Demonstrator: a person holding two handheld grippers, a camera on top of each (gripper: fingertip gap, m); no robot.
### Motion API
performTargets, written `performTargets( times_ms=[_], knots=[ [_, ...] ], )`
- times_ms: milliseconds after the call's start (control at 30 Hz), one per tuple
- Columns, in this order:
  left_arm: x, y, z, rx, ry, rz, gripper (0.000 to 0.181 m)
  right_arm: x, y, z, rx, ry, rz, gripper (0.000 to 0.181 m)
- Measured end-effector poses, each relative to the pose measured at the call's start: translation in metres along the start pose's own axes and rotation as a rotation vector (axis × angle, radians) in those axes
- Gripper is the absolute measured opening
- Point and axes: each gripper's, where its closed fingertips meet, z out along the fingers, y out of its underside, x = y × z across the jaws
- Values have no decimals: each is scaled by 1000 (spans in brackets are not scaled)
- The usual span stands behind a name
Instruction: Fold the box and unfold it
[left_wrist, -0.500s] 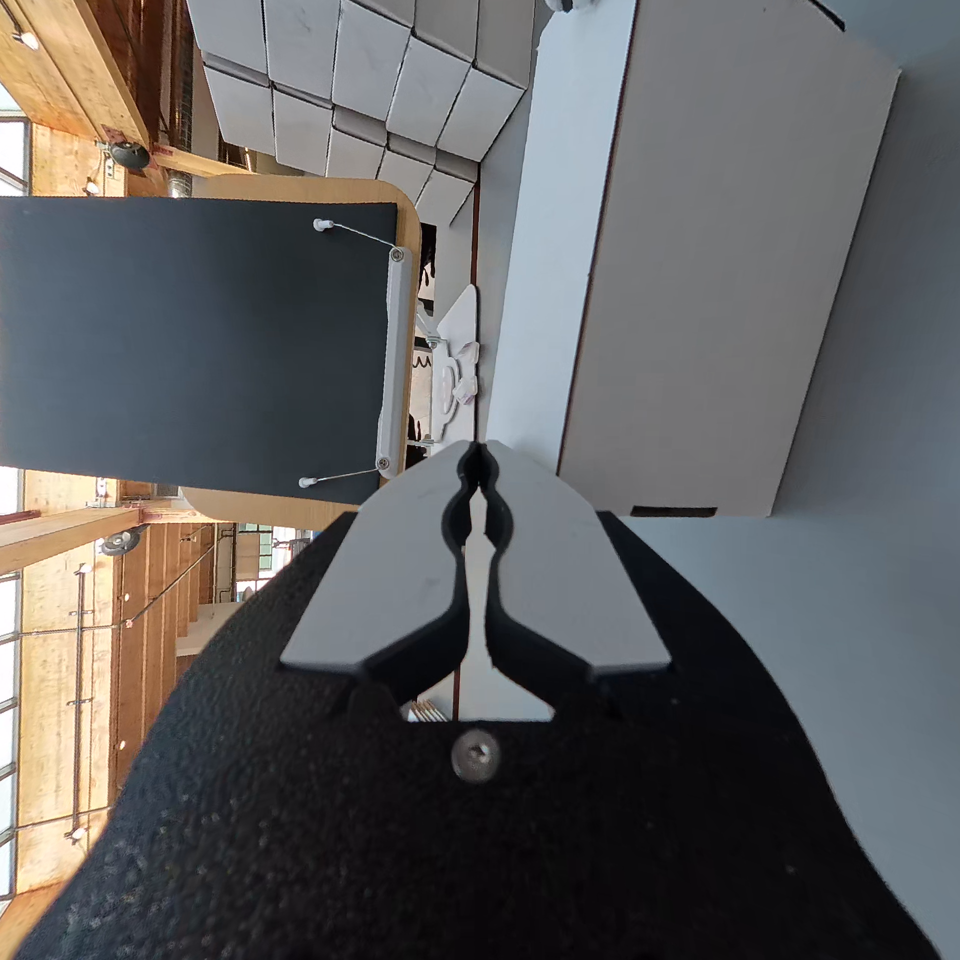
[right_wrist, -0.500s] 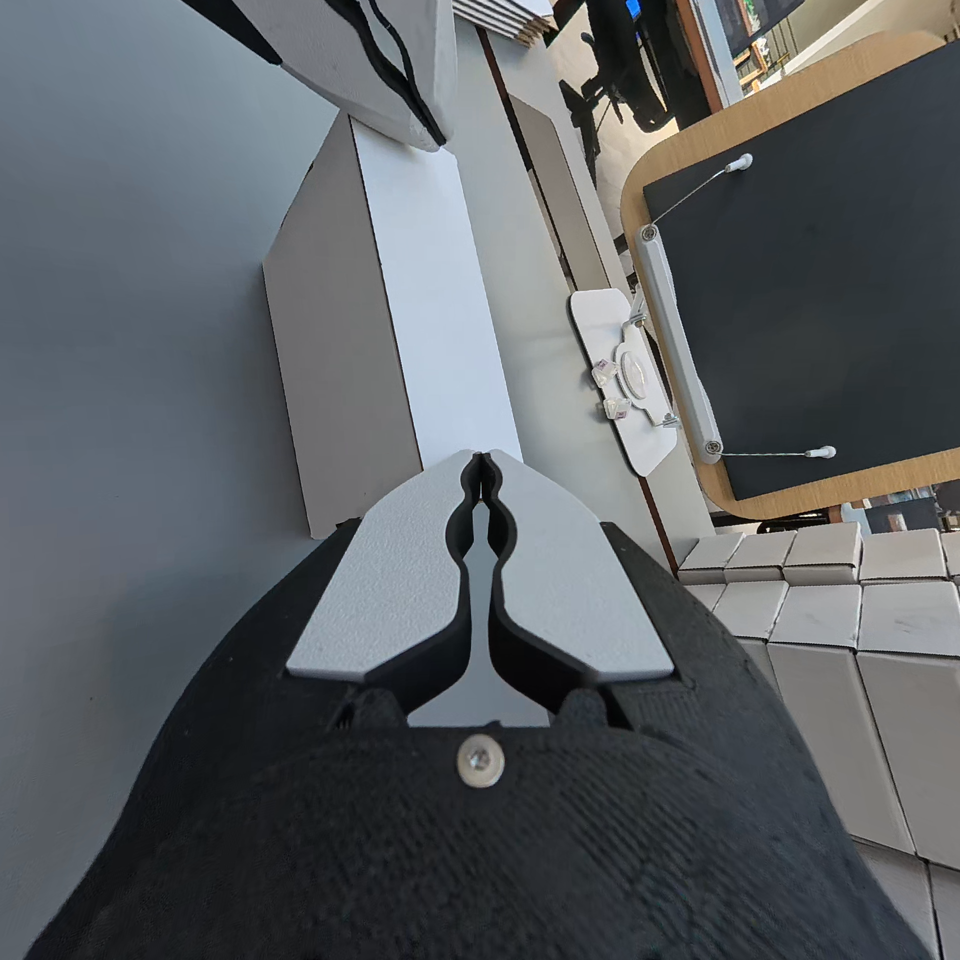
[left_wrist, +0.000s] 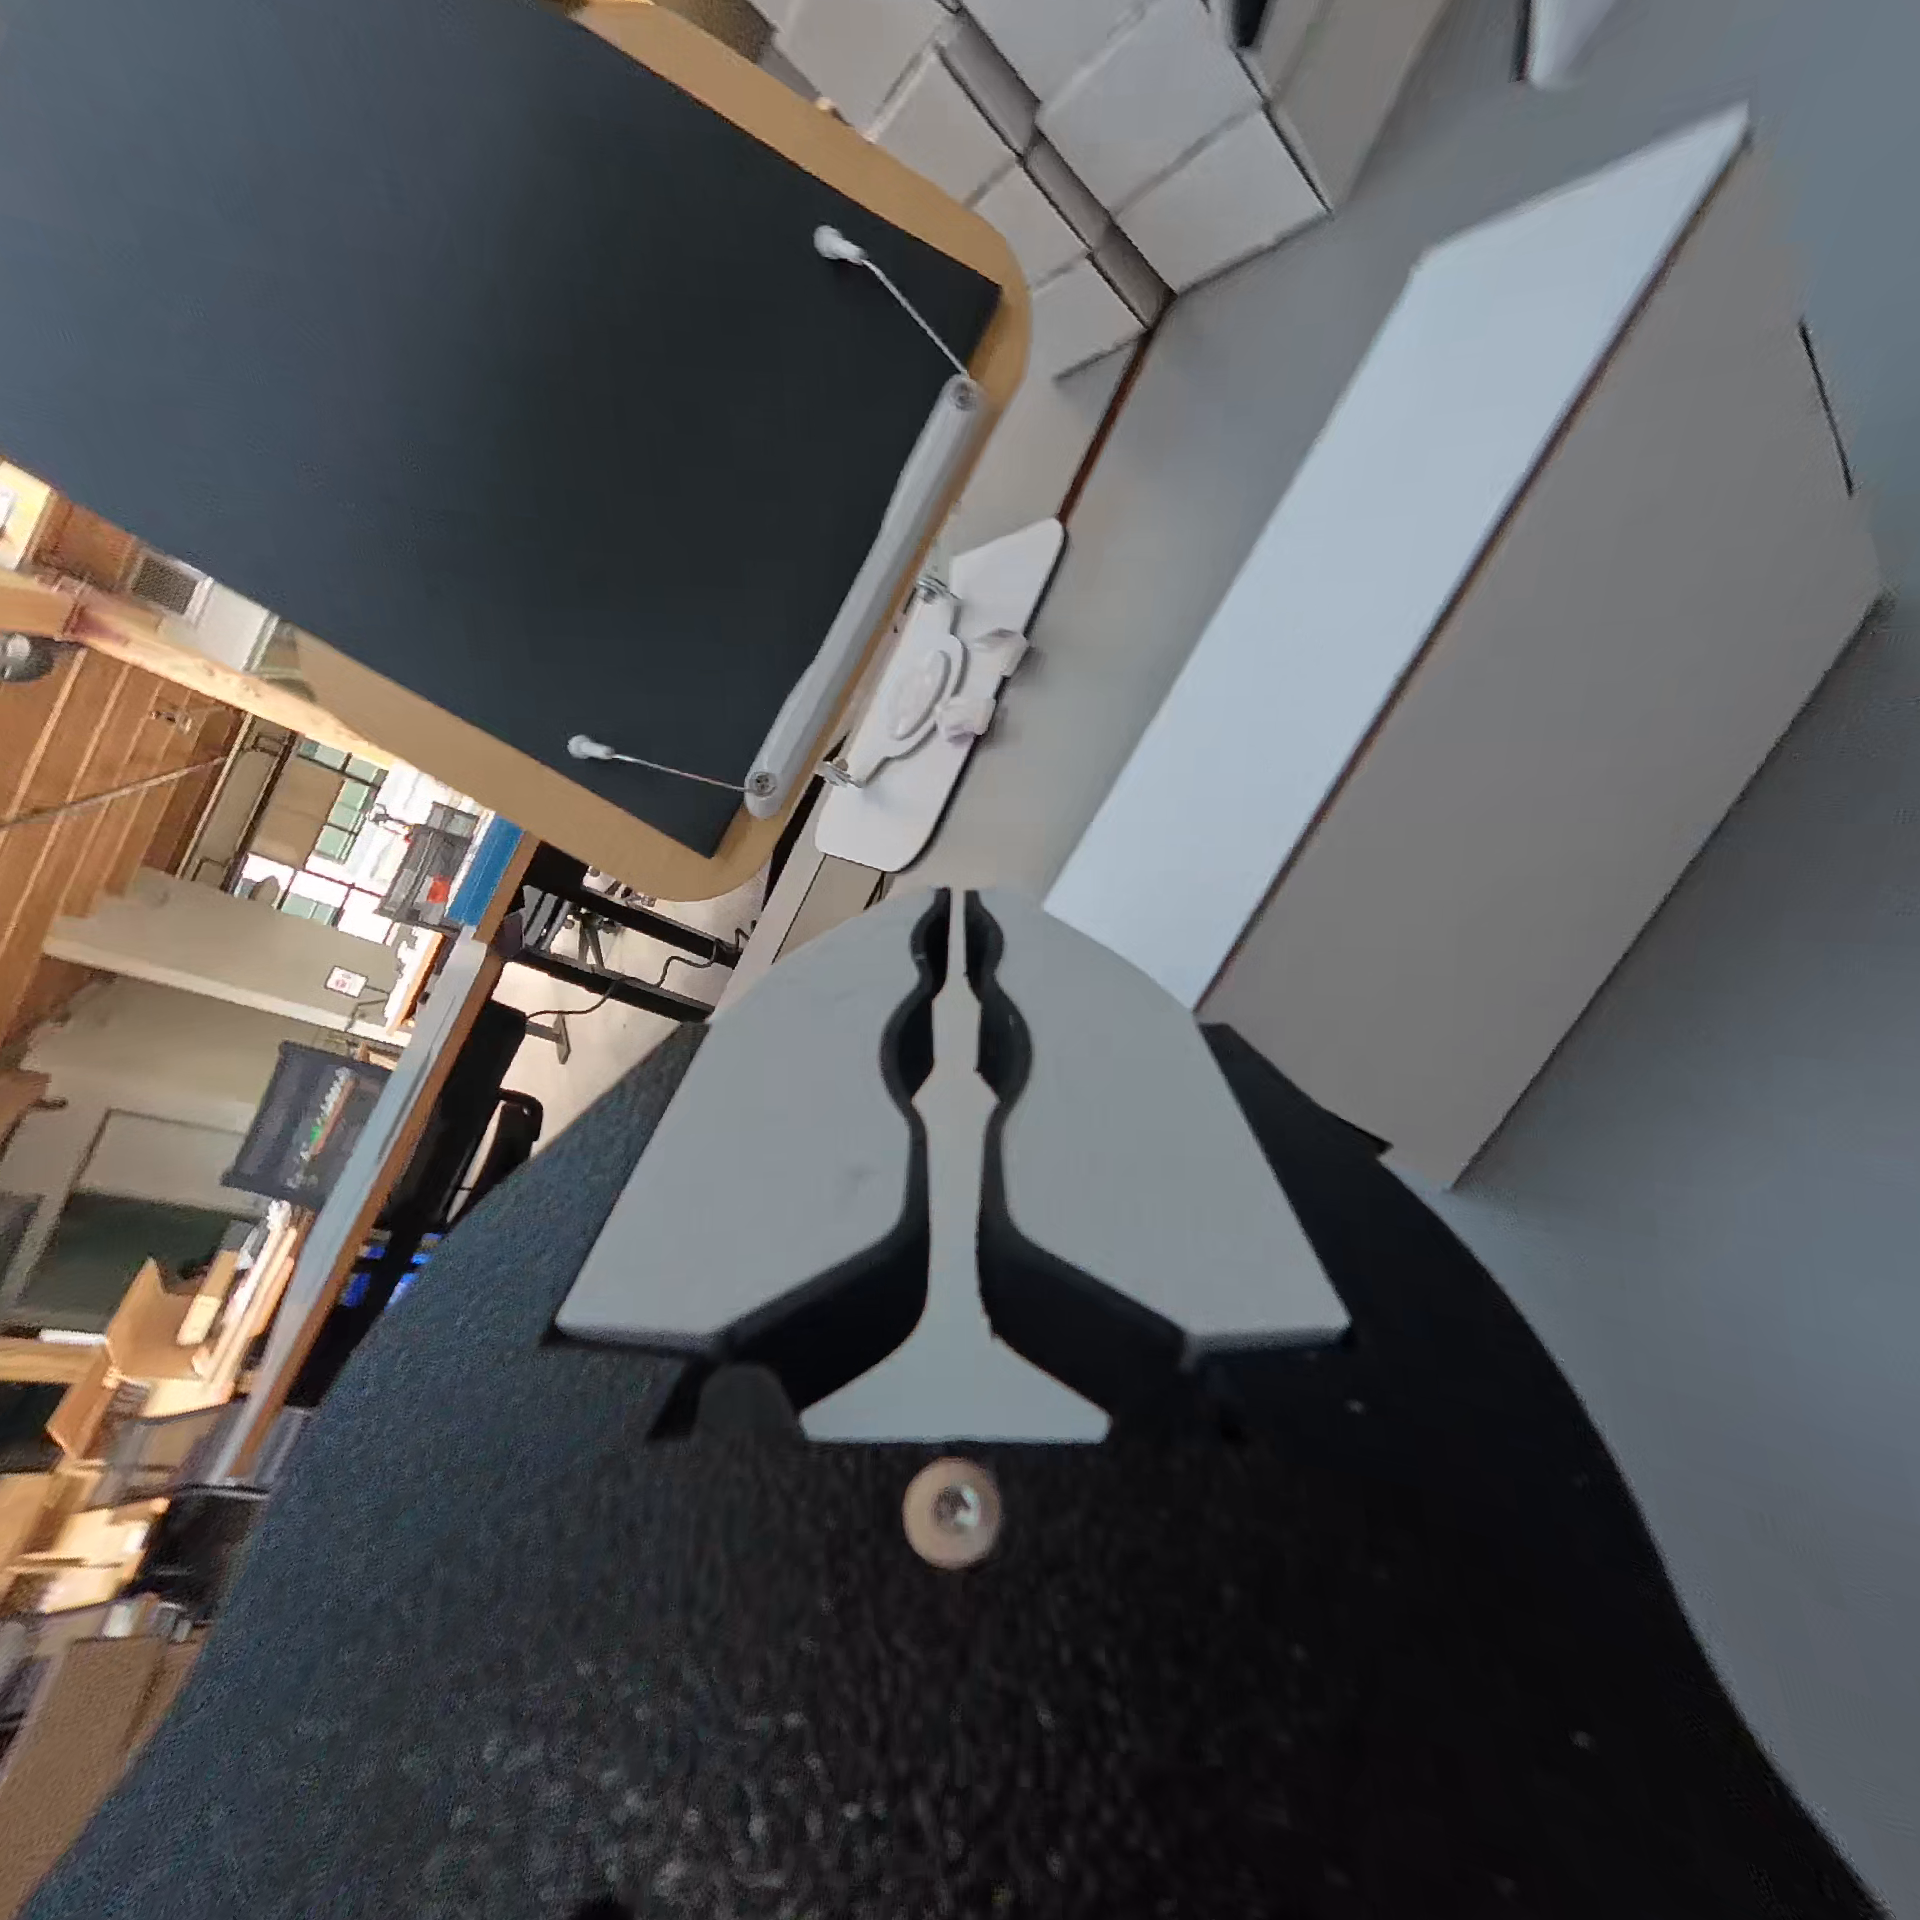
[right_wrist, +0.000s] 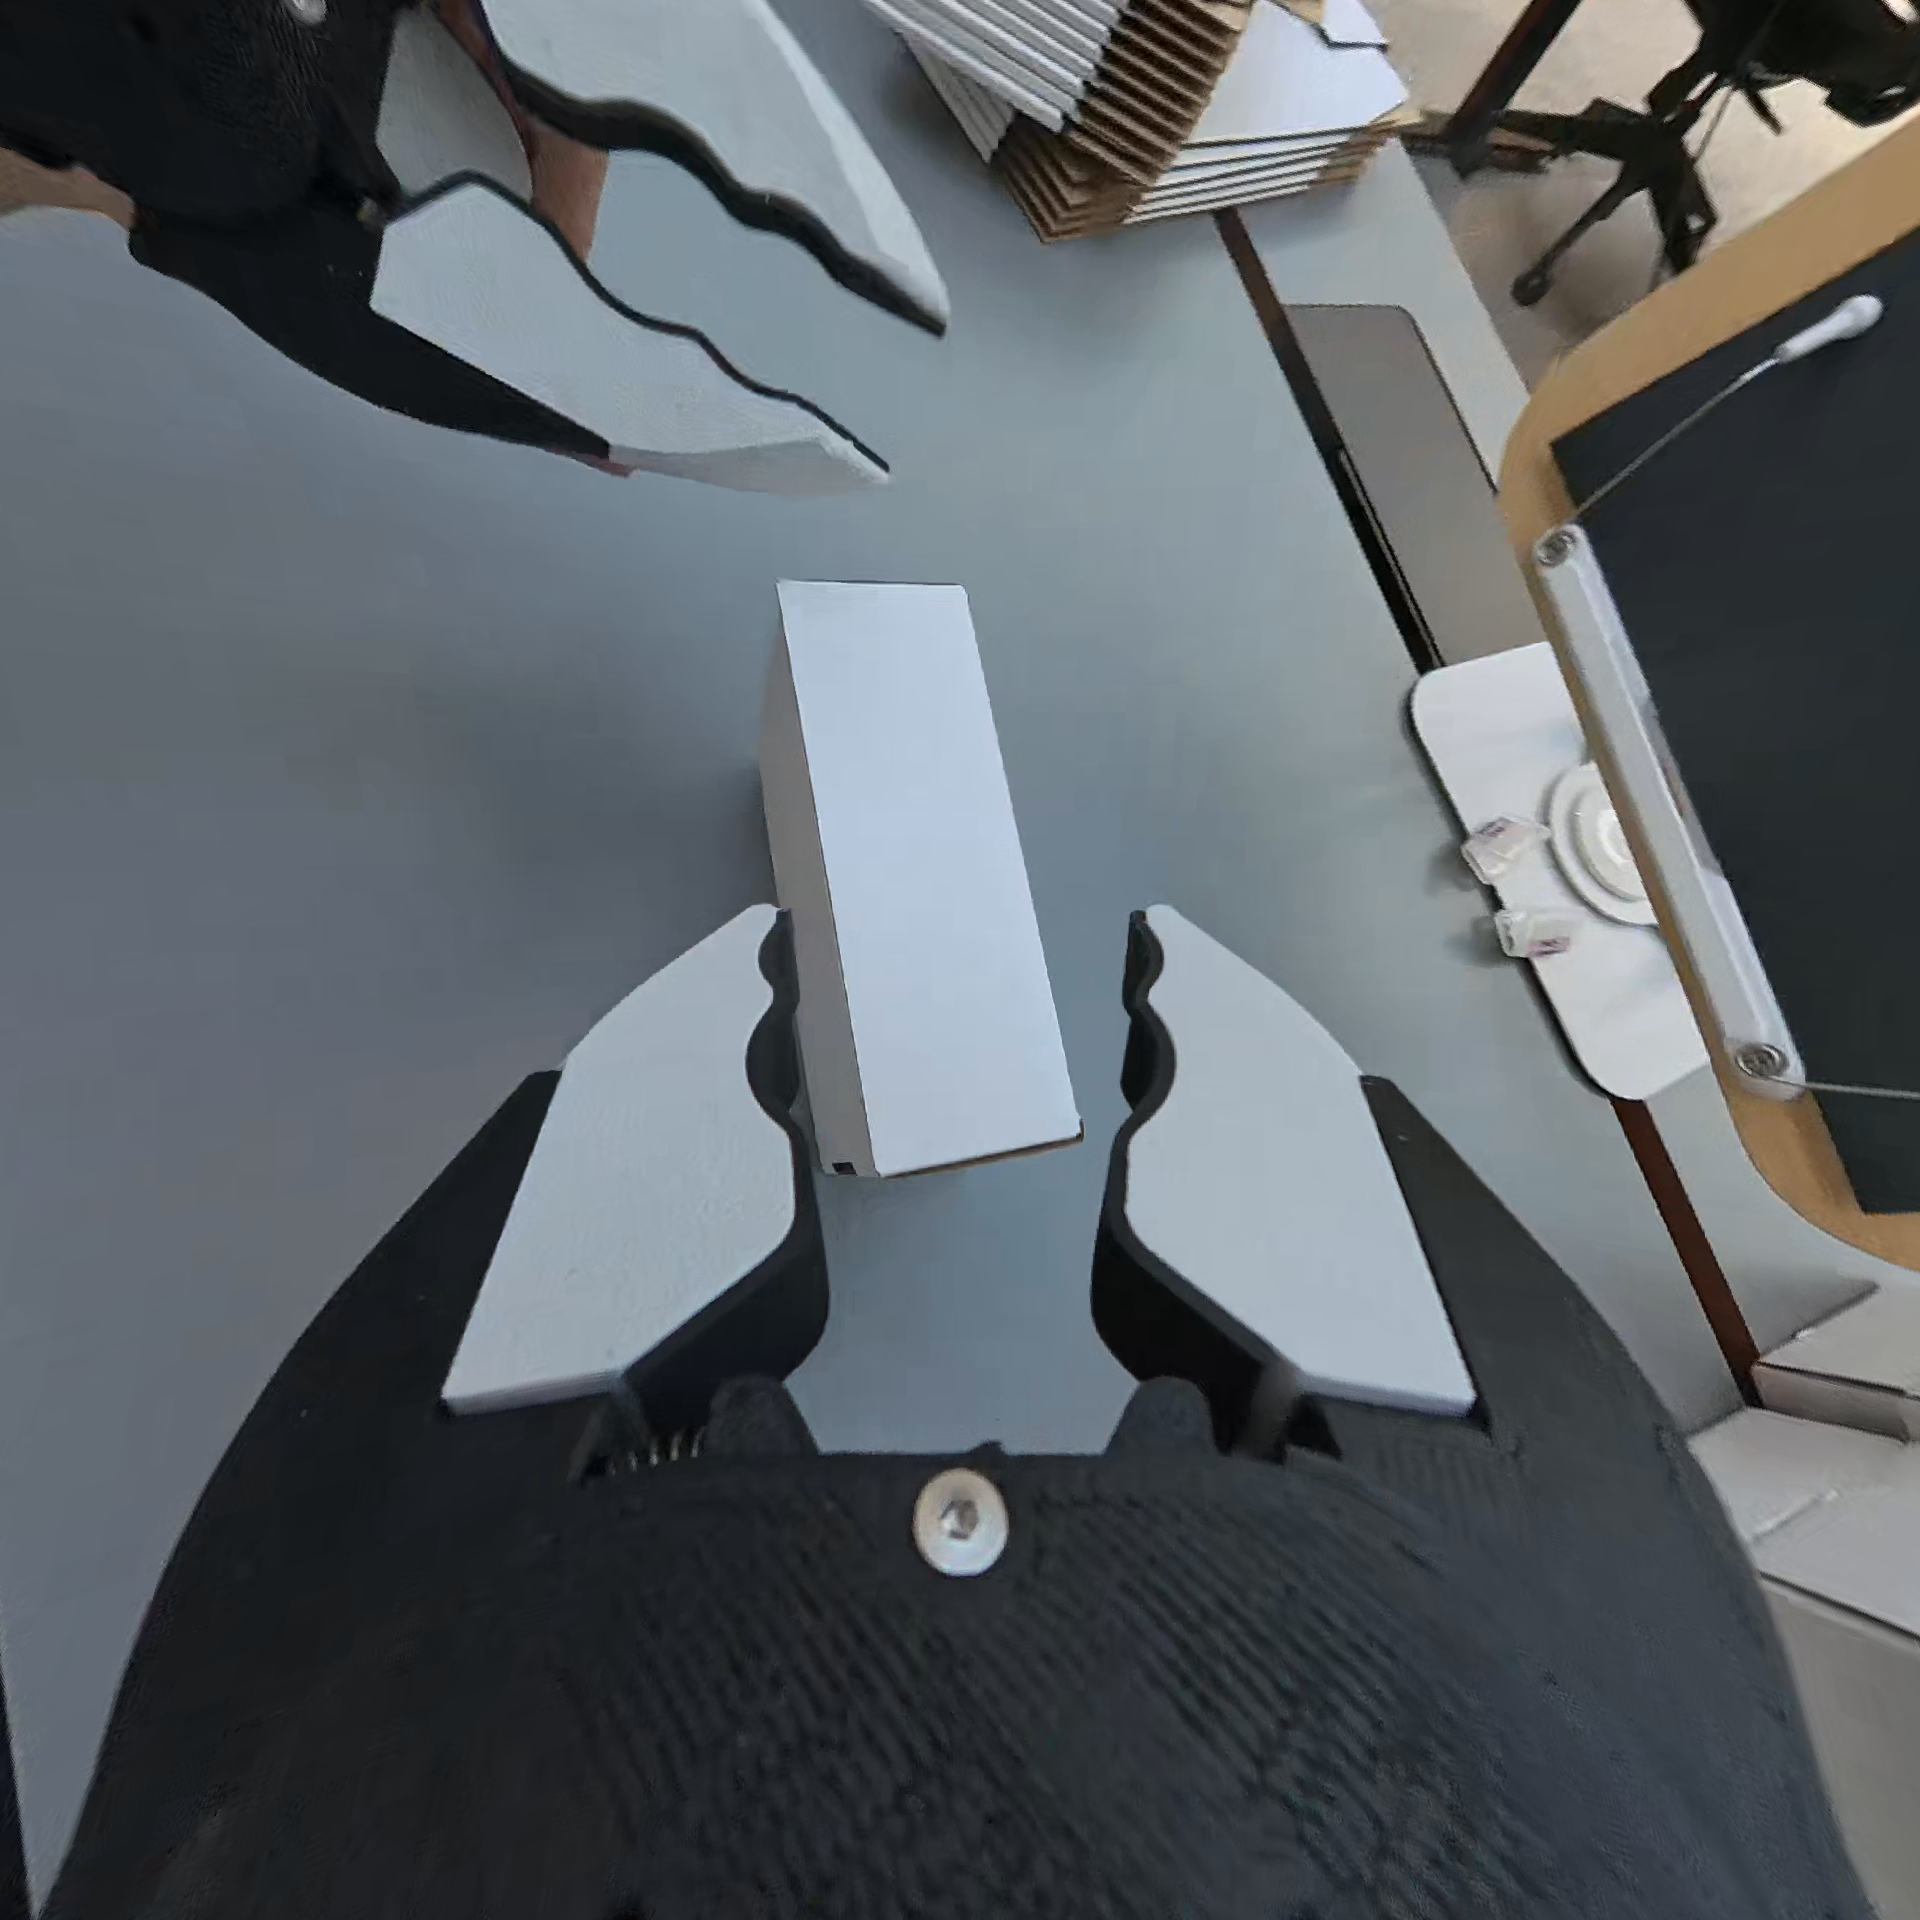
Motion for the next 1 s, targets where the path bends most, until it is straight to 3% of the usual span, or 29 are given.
performTargets(
  times_ms=[33,100,167,300,500,567,833,1000],
  knots=[
    [-9,-5,-6,37,-19,-114,19,0,-2,8,-42,-34,-14,68],
    [-22,-10,-19,99,-18,-339,33,-1,3,26,-173,-93,-67,83],
    [-24,-9,-30,135,20,-447,49,0,7,44,-270,-133,-110,85],
    [-8,7,-42,108,65,-485,60,-8,6,67,-341,-230,-106,84],
    [13,32,-49,62,102,-489,61,-17,19,83,-463,-318,-90,71],
    [13,34,-50,81,107,-526,60,-20,21,84,-479,-334,-93,61],
    [21,45,-47,55,120,-560,58,-29,20,81,-439,-356,-162,61],
    [19,40,-52,79,114,-596,56,-32,6,42,-303,-139,-350,61]
  ],
)
